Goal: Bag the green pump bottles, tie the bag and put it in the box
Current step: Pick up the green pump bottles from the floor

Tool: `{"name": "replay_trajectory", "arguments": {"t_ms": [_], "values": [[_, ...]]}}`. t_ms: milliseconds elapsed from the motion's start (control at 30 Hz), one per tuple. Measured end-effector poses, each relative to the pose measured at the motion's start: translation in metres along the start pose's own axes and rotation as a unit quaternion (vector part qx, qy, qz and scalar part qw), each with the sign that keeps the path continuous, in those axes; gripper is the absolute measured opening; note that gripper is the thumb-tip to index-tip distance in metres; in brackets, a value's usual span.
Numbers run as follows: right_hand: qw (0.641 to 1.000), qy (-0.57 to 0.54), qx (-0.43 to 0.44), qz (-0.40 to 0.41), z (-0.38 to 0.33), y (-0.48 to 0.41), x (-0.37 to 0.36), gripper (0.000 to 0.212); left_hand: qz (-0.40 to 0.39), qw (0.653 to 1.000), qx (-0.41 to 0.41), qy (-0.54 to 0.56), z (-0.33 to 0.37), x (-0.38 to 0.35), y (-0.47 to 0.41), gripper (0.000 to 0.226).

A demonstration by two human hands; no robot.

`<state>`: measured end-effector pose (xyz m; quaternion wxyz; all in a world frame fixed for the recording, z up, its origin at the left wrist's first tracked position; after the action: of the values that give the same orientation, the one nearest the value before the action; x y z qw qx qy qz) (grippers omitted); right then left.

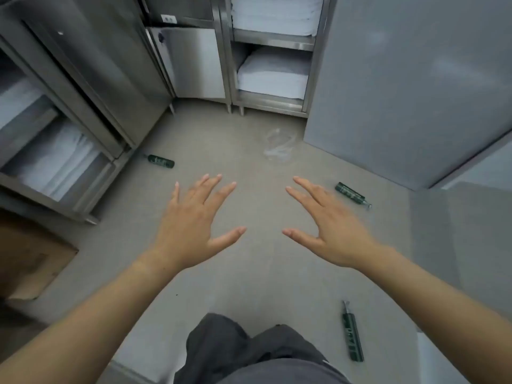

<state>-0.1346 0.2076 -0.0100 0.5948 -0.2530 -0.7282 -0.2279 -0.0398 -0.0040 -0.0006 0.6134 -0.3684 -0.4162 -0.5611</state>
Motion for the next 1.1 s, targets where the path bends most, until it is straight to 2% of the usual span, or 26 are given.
{"name": "replay_trajectory", "arguments": {"t_ms": [267,433,567,867,1100], "values": [[0.998,-0.011,-0.062,0.002,0.007,-0.041,-0.014,0.080,-0.018,0.999,-0.047,-0.001,-0.040,0.003,-0.054,0.081],[0.985,-0.024,-0.172,0.009,0.018,-0.046,-0.018,0.079,-0.076,0.988,-0.131,-0.007,-0.045,0.001,-0.111,0.081],[0.961,-0.033,-0.274,0.017,0.026,-0.033,-0.020,0.080,-0.120,0.968,-0.219,-0.005,-0.027,-0.006,-0.153,0.081],[0.854,-0.063,-0.515,0.035,0.034,0.082,-0.027,0.077,-0.224,0.881,-0.417,0.000,0.095,-0.065,-0.189,0.081],[0.751,-0.129,-0.641,0.088,0.043,0.191,-0.052,0.073,-0.273,0.811,-0.517,-0.029,0.206,-0.124,-0.164,0.080]]}}
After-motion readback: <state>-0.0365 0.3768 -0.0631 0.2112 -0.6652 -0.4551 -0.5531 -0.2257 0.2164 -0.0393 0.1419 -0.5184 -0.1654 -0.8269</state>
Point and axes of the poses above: each hand's wrist, its own y-axis away from the middle knuckle, its own x-axis out of the back of the hand, z = x × y, the point moved 4 cm from there along -y, towards the middle knuckle, and after that the axes turned 13 degrees about y, right-handed, at the moved point
